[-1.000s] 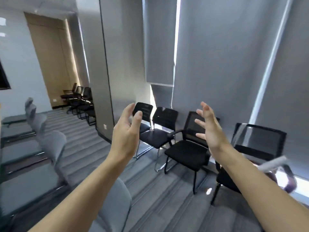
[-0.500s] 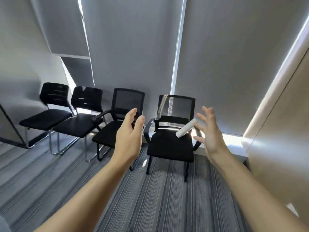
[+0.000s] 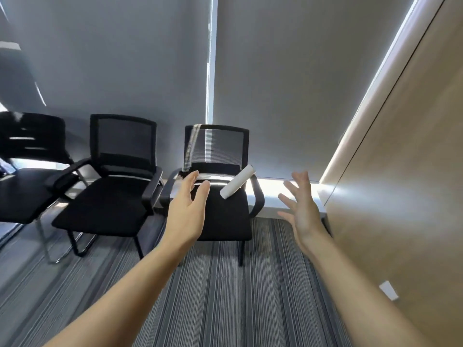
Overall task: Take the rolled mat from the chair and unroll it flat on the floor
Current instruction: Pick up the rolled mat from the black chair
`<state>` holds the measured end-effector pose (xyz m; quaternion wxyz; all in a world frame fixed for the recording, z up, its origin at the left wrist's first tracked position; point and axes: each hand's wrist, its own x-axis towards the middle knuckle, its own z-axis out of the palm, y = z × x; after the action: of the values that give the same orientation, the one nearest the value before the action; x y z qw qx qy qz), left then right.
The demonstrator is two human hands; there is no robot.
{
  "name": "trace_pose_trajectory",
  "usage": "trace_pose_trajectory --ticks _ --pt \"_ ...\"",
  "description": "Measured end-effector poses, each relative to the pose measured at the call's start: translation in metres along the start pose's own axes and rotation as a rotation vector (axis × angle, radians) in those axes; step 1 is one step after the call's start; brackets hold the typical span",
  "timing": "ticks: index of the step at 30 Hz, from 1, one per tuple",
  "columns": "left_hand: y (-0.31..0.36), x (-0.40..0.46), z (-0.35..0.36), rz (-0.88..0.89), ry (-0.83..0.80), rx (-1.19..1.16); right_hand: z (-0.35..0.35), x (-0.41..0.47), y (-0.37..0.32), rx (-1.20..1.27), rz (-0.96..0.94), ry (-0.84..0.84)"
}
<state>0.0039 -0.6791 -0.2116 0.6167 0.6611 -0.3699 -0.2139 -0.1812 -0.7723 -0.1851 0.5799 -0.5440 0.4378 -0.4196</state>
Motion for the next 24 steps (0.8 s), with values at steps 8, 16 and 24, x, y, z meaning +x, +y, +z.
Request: trace_pose_trajectory --ticks 8,16,24 --pt "-0.051 0.153 0.063 -0.145 -0.119 -0.033 0.028 0.148 0.029 0.054 0.126 0.091" --pt "-0.108 0.287 0.134 -0.199 -0.206 0.033 0.035 0.29 0.073 0.139 0.232 0.118" --pt "-0.179 0.41 0.222 -0.3 -0.255 0.143 0.024 0.453 0.117 0.103 0.328 0.083"
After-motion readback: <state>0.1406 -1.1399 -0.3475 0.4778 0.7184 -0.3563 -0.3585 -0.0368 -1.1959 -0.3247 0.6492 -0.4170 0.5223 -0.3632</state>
